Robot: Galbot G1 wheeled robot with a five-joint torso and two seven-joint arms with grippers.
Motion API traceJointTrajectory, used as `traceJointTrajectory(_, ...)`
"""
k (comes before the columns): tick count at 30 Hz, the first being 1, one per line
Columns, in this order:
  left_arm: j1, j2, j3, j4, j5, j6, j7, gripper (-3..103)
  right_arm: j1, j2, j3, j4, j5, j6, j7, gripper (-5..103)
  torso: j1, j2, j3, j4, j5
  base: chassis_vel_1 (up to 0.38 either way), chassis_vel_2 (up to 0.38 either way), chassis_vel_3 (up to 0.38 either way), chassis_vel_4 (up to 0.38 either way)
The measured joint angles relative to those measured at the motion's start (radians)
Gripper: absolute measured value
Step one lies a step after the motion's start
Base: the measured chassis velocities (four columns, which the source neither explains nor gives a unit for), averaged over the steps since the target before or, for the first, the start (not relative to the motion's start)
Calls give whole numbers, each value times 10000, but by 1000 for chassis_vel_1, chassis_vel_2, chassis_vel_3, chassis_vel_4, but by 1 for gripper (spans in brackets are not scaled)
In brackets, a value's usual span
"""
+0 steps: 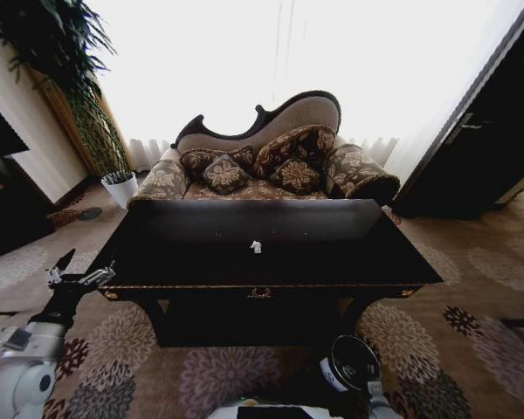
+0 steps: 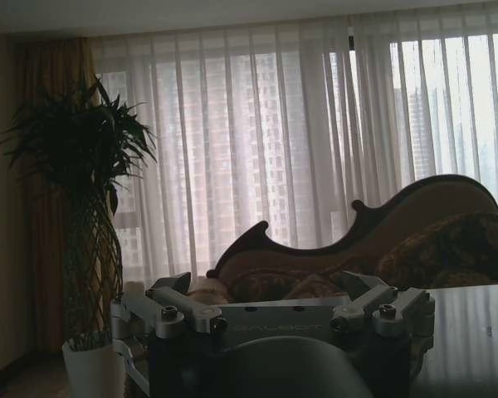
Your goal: Move to the front of the table and place the trash on the table into the trash bin.
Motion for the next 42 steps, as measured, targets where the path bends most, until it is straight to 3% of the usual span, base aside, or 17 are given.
traceJointTrajectory(5, 7, 23, -31, -13, -9, -10, 3, 100, -550, 129, 110, 1049, 680, -44, 0, 100, 0, 0, 0, 0, 1, 0, 0, 0, 0)
traceJointTrajectory(8, -14, 29, -47, -12, -43, -12, 2, 100, -884, 195, 226, 1557, 779, -69, 0, 100, 0, 0, 0, 1, 3, 0, 0, 0, 0)
traceJointTrajectory(13, -103, -10, 26, -145, -230, 81, -20, 100, -1681, 310, 800, 2941, 92, 84, -56, 100, 0, 0, 0, 0, 0, 0, 0, 0, 0)
traceJointTrajectory(22, -334, 45, 263, 18, -188, 126, -66, 100, -3894, 588, 1896, 6796, 476, -801, -115, 100, 0, 1, -1, 0, -2, 0, 0, 0, 0)
traceJointTrajectory(37, -572, 145, 475, 187, -179, 188, -93, 100, -5542, 979, 3649, 10104, 695, -569, -44, 100, 0, 0, 0, -1, 1, 0, 0, 0, 0)
traceJointTrajectory(42, -647, 128, 626, 213, -120, 234, -99, 100, -5716, 964, 4133, 10749, 1359, -399, 238, 100, 0, 1, -1, -1, 1, 0, 0, 0, 0)
